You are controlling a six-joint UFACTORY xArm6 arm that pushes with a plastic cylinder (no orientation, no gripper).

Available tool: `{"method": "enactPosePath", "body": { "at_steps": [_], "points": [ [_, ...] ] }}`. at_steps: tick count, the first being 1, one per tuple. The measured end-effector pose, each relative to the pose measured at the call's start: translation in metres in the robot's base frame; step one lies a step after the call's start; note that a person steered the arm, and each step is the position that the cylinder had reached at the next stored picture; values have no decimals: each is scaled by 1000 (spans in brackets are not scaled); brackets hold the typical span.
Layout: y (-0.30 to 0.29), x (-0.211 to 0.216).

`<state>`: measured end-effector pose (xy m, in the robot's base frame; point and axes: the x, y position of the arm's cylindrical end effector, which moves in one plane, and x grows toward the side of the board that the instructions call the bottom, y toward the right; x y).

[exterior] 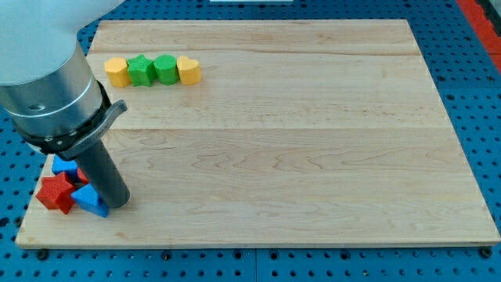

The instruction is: Move your arm to the bottom side of the yellow heart

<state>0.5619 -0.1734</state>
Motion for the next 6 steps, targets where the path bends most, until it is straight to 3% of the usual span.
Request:
{"method": "enactPosePath", "body": {
  "at_steps": [5,6],
  "points": [
    [-9,3],
    [76,-6]
  ]
}}
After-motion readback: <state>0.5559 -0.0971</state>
